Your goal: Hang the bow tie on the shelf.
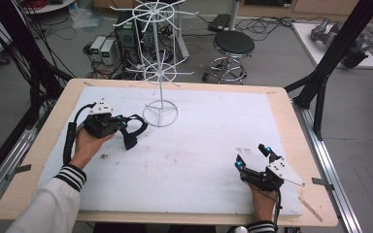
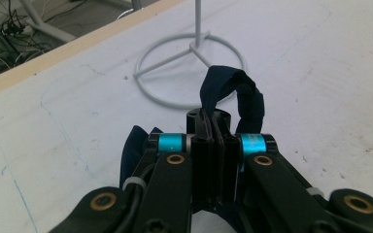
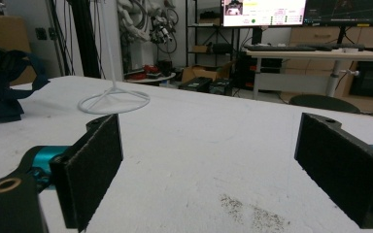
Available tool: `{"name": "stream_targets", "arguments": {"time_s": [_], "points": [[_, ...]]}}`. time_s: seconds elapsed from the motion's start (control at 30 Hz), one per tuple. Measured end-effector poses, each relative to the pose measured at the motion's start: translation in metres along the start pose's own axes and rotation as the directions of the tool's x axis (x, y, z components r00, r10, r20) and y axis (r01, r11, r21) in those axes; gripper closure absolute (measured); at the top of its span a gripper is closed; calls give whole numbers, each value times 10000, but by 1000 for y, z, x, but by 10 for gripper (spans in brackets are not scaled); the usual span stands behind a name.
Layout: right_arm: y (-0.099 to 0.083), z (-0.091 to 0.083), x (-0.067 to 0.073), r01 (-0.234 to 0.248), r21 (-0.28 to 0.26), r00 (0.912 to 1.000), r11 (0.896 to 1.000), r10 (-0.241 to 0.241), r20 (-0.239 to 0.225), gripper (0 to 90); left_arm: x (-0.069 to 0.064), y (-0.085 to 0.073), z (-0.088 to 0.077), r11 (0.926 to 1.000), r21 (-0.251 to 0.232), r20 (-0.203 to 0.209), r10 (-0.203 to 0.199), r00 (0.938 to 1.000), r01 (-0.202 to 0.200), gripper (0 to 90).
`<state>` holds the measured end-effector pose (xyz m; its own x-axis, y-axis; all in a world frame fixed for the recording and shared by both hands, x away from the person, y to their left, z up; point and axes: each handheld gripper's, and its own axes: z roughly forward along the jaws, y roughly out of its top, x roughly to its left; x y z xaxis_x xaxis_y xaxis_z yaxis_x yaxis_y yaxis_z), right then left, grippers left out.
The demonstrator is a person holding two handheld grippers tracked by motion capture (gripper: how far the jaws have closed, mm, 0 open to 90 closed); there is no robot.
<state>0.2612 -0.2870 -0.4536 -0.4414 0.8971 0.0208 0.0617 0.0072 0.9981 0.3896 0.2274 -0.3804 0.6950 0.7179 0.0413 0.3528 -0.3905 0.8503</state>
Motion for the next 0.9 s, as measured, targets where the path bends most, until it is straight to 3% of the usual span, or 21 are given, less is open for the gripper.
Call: {"name": "stream_targets", "arguments": {"time_s": [0.4, 0.77, 0.9], "points": [[0, 0, 0, -8, 1, 10000, 10000, 8, 7, 93, -1, 1, -6, 9968, -782, 249, -155, 9996, 174, 874], [0, 0, 0, 0, 2, 10000, 10000, 0, 15, 93, -6, 7, -17, 9780, -2071, 575, -148, 9982, 265, 874], [0, 0, 0, 22, 22, 10000, 10000, -22, 15, 93, -9, 11, -21, 9715, -2339, 763, -204, 9969, 378, 874]]}}
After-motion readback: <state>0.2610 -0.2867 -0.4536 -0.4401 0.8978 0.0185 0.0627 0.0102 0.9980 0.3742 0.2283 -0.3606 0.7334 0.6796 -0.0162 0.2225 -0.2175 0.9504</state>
